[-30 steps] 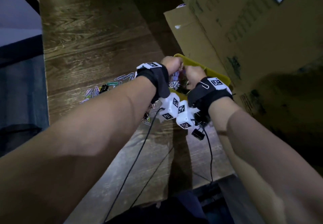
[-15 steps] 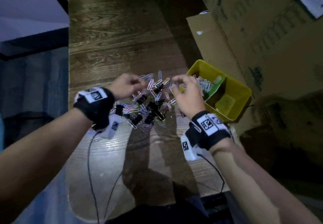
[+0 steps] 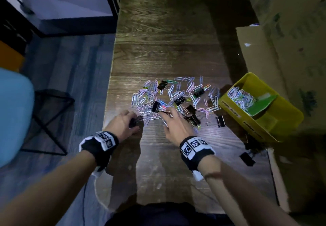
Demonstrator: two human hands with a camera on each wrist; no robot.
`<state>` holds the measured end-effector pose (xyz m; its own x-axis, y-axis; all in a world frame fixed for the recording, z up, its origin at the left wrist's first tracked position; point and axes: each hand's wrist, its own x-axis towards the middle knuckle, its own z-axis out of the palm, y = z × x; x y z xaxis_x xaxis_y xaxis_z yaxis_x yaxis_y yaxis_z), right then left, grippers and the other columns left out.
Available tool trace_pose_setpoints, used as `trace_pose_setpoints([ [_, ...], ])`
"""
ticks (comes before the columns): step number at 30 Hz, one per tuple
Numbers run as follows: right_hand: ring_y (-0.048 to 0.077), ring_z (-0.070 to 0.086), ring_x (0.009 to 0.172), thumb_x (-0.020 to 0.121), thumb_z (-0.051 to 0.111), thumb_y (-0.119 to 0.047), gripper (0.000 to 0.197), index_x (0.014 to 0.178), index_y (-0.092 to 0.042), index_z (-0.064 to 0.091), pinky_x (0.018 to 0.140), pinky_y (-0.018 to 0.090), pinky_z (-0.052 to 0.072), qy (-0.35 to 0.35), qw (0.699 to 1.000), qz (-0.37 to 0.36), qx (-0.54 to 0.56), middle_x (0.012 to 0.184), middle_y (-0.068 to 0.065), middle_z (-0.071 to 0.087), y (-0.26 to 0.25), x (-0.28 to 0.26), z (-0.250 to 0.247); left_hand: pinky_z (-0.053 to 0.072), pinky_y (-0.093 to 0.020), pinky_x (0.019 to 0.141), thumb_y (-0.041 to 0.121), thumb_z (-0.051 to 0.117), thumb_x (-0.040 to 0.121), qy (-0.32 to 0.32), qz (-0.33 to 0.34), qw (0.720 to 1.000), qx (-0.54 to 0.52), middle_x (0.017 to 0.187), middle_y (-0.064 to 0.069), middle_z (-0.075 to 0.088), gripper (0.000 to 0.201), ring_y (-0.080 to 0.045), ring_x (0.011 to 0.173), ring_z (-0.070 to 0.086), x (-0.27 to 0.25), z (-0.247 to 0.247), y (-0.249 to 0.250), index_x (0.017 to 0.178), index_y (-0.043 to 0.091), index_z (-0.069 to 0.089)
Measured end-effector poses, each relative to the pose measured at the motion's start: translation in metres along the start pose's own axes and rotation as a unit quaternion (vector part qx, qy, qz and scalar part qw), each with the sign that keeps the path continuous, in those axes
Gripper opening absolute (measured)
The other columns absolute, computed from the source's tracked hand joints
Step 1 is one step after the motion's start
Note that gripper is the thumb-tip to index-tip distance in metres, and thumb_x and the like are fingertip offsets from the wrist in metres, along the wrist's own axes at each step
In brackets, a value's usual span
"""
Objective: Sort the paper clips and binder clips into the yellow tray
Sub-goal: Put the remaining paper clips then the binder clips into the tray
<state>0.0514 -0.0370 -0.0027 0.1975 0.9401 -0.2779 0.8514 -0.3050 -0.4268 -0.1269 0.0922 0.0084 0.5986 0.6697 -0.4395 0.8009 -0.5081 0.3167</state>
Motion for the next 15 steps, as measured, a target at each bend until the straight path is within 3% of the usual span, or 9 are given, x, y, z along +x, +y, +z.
trace_pose_setpoints([
  [3, 0.031, 0.029, 0.132, 0.090, 0.053, -0.016, 0.067, 0.146, -0.035, 0.022, 0.103, 0.047, 0.034, 0.010, 0.996, -0.023, -0.087, 0.152, 0.009, 0.021, -0.001, 0.006, 0.005, 0.045, -0.026, 0.076, 0.019, 0.070, 0.076, 0.028, 0.033, 0.999, -0.032, 0.098, -0.010, 0.062, 0.029, -0.029, 0.089, 0.060, 0.002, 0.002, 0.000, 0.103, 0.010, 0.062],
  [6, 0.034, 0.022, 0.138, 0.086, 0.059, -0.015, 0.070, 0.145, -0.035, 0.026, 0.106, 0.056, 0.026, 0.027, 0.989, -0.050, -0.139, 0.156, 0.007, 0.017, -0.006, 0.017, 0.005, 0.040, -0.019, 0.068, 0.013, 0.069, 0.079, 0.093, 0.042, 0.992, -0.070, 0.085, -0.005, 0.065, 0.015, -0.017, 0.073, 0.057, 0.017, -0.019, 0.003, 0.093, 0.012, 0.067],
  [8, 0.035, 0.012, 0.142, 0.090, 0.055, -0.021, 0.063, 0.145, -0.034, 0.026, 0.109, 0.060, 0.017, -0.005, 0.986, -0.065, -0.153, 0.159, 0.005, 0.009, -0.010, 0.025, 0.006, 0.043, -0.022, 0.067, 0.012, 0.069, 0.080, 0.125, 0.049, 0.989, -0.069, 0.090, -0.009, 0.069, 0.016, -0.016, 0.072, 0.056, 0.037, -0.036, 0.002, 0.096, 0.011, 0.067],
  [11, 0.034, 0.002, 0.144, 0.094, 0.047, -0.031, 0.059, 0.147, -0.033, 0.021, 0.111, 0.060, 0.008, -0.047, 0.981, -0.061, -0.177, 0.160, 0.002, -0.003, -0.010, 0.033, 0.006, 0.050, -0.030, 0.076, 0.009, 0.066, 0.081, 0.135, 0.026, 0.987, -0.080, 0.100, -0.016, 0.068, 0.022, -0.026, 0.083, 0.063, 0.076, -0.052, -0.005, 0.103, 0.008, 0.065],
  [15, 0.032, 0.006, 0.145, 0.092, 0.050, -0.024, 0.058, 0.145, -0.028, 0.028, 0.111, 0.060, 0.009, -0.026, 0.986, -0.029, -0.163, 0.158, 0.007, 0.010, -0.008, 0.033, 0.009, 0.048, -0.040, 0.085, 0.013, 0.065, 0.081, 0.125, 0.030, 0.991, -0.036, 0.113, -0.018, 0.059, 0.033, -0.033, 0.100, 0.057, 0.108, -0.055, -0.011, 0.113, 0.009, 0.059],
])
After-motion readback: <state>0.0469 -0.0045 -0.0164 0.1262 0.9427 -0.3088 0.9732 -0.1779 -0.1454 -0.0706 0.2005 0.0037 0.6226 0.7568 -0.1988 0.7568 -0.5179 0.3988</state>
